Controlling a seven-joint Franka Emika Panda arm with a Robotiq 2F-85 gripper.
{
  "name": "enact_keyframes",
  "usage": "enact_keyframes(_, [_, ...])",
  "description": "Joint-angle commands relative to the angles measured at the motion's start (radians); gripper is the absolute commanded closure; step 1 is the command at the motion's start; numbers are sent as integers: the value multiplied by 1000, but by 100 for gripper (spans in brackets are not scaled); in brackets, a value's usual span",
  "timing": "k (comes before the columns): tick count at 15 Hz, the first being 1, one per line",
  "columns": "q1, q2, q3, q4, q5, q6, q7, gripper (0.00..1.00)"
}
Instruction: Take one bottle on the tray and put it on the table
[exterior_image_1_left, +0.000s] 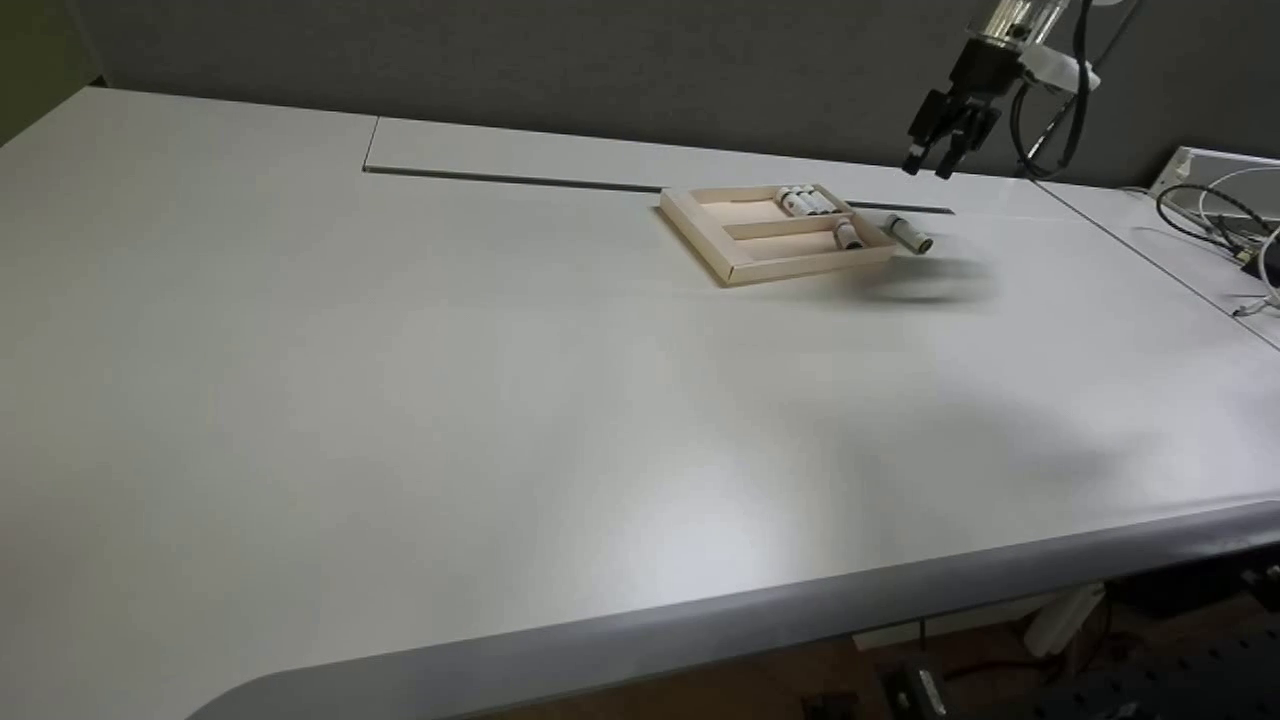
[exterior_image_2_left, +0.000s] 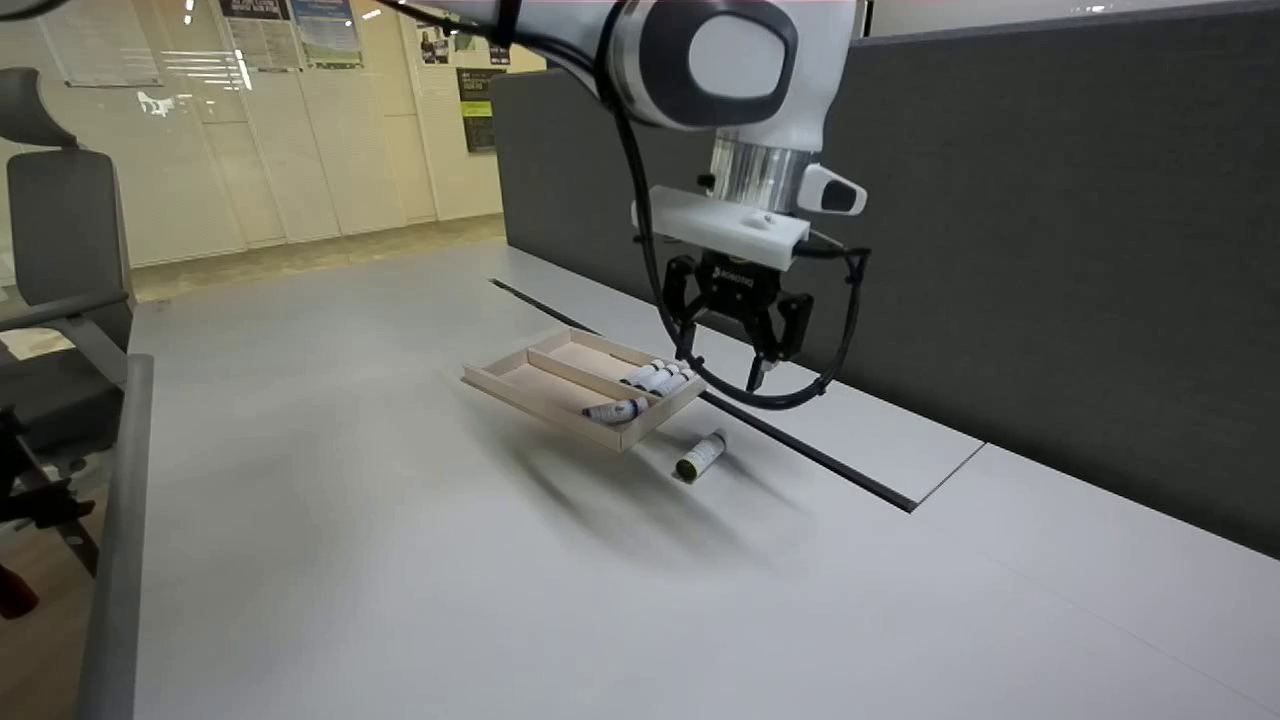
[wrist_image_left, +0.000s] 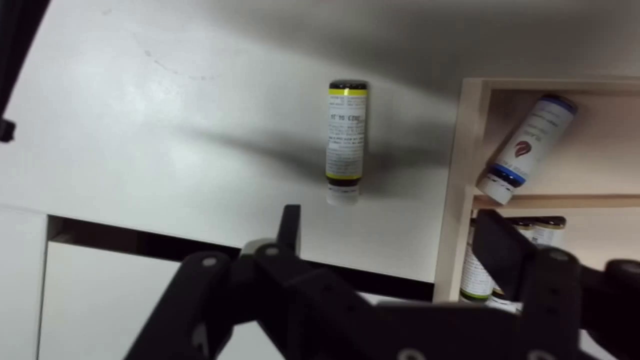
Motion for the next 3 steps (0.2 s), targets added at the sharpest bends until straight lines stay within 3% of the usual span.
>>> enact_keyframes(1, [0,-11,0,3,0,-16,0,5])
enact_keyframes(3, [-1,-19,0,3,1,-26,0,2])
